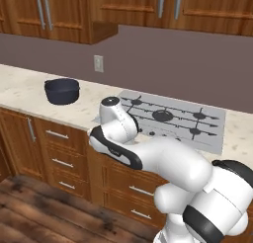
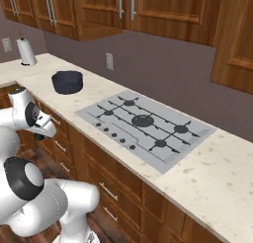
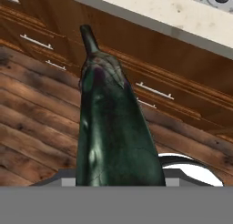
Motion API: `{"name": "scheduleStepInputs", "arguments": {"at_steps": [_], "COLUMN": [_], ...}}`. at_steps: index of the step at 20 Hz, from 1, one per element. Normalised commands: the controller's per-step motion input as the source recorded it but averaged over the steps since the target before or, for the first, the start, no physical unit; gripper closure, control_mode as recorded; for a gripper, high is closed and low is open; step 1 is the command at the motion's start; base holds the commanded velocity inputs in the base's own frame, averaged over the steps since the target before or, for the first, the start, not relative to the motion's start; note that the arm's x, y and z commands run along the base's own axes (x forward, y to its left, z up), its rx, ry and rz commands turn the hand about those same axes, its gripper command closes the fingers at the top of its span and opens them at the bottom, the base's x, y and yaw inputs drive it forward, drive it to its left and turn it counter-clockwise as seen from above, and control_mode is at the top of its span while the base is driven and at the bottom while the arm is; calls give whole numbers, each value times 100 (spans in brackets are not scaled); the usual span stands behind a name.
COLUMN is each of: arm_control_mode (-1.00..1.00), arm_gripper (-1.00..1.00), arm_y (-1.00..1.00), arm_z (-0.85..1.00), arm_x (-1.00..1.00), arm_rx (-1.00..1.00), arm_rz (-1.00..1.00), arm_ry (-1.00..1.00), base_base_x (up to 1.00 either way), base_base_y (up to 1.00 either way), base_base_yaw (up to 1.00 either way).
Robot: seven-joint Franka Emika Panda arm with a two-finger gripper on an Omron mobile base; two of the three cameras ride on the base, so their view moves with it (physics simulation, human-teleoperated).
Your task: Turn on the sink faucet. Then move the eggplant from the counter to the sink. Turn off the sink. Move the vegetable from the sink to the pot next to the stove. Finally move the pot to the front right burner.
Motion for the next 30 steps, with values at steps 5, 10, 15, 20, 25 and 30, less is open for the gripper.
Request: {"name": "scheduleStepInputs", "arguments": {"at_steps": [5,10,15,20,25,30], "arm_control_mode": [100,100,100,100,100,100], "arm_gripper": [100,100,100,100,100,100], "arm_y": [0,0,0,0,0,0], "arm_z": [0,0,0,0,0,0], "arm_x": [0,0,0,0,0,0], "arm_rx": [0,0,0,0,0,0], "arm_rz": [0,0,0,0,0,0], "arm_ry": [0,0,0,0,0,0], "base_base_x": [73,57,41,38,39,41], "base_base_y": [57,52,9,11,51,64], "base_base_yaw": [-35,-39,-48,-48,-45,-41]}}
